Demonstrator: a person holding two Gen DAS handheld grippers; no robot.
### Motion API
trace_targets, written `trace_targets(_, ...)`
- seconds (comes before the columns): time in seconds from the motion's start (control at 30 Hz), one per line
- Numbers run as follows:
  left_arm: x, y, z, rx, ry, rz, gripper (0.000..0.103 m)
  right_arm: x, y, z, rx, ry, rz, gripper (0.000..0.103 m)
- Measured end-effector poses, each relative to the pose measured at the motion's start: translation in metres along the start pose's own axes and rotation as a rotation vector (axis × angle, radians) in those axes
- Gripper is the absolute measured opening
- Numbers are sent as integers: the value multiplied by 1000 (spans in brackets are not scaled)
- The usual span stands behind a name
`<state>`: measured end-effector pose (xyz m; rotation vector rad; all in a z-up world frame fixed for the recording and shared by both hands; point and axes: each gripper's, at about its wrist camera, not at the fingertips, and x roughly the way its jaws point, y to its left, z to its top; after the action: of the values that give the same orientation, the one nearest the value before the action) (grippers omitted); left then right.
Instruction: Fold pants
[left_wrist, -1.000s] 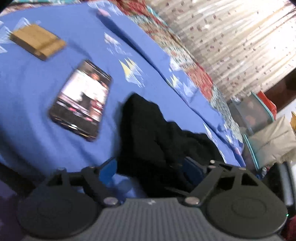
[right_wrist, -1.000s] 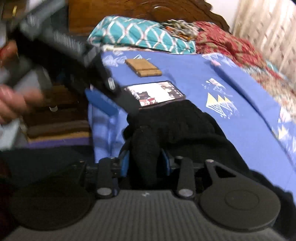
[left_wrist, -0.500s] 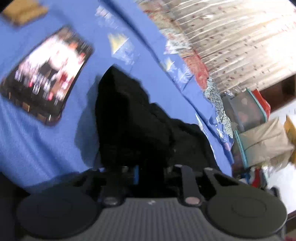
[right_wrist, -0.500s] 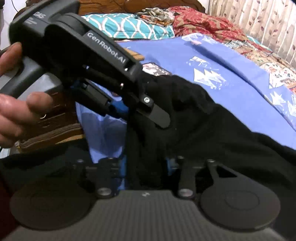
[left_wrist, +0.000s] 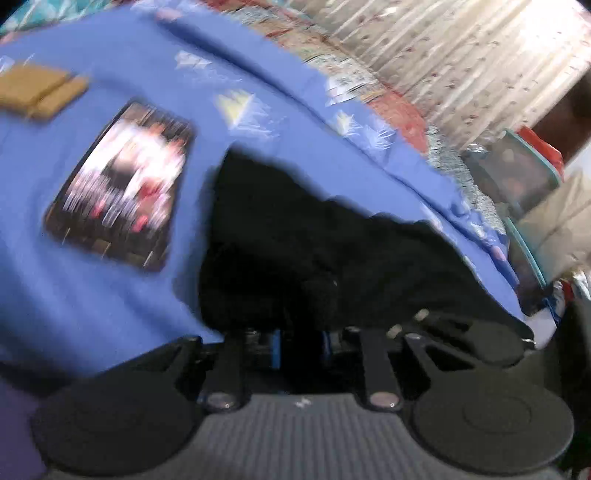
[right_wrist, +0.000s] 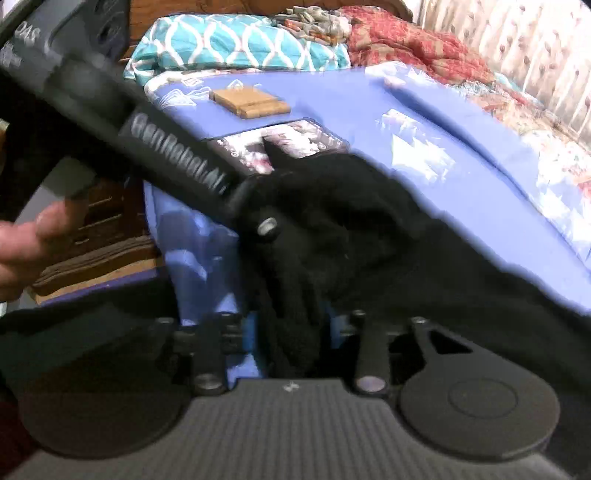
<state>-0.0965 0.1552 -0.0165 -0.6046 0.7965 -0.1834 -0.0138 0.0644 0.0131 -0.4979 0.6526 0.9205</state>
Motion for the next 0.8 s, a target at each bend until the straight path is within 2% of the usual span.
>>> trace_targets(0.07,-11,-5,-2,37,-24,11,27,-7,3,2,-4,-5,25,52)
trace_targets(0.2,-23,-14,2,77,-35,6,28,-34,-12,6,74,-39,88,50)
trace_targets(0.37,-56,-18,8,143,-87,-40,33,-85,-66,1,302,-151,154,50)
trace_targets(0.43,-67,-22,15,171,-115,-66,33,-105,-85,-10,408,-193,109,49)
trace_targets(0.47,-73,-23,18,179,-134,-76,33,-111,-95,-15,467,-201,77,47)
trace_targets(0.5,-79,-24,23,182,-153,-87,33,-116,-102,-20,511,-204,51,35)
trace_targets(0.53,-81,-27,27,183,-166,-96,33,-116,-110,-26,555,-204,25,29)
trace_targets(0.57,-81,-31,31,187,-175,-107,33,-113,-116,-30,602,-189,1,23)
trace_targets(0.63,-75,-42,35,206,-182,-134,33,-103,-123,-34,667,-164,1,23)
trace_targets(0.73,-54,-59,34,239,-162,-156,33,-72,-109,-39,724,-105,123,23)
trace_targets(0.8,-33,-65,30,251,-123,-138,32,-39,-84,-42,696,35,248,23)
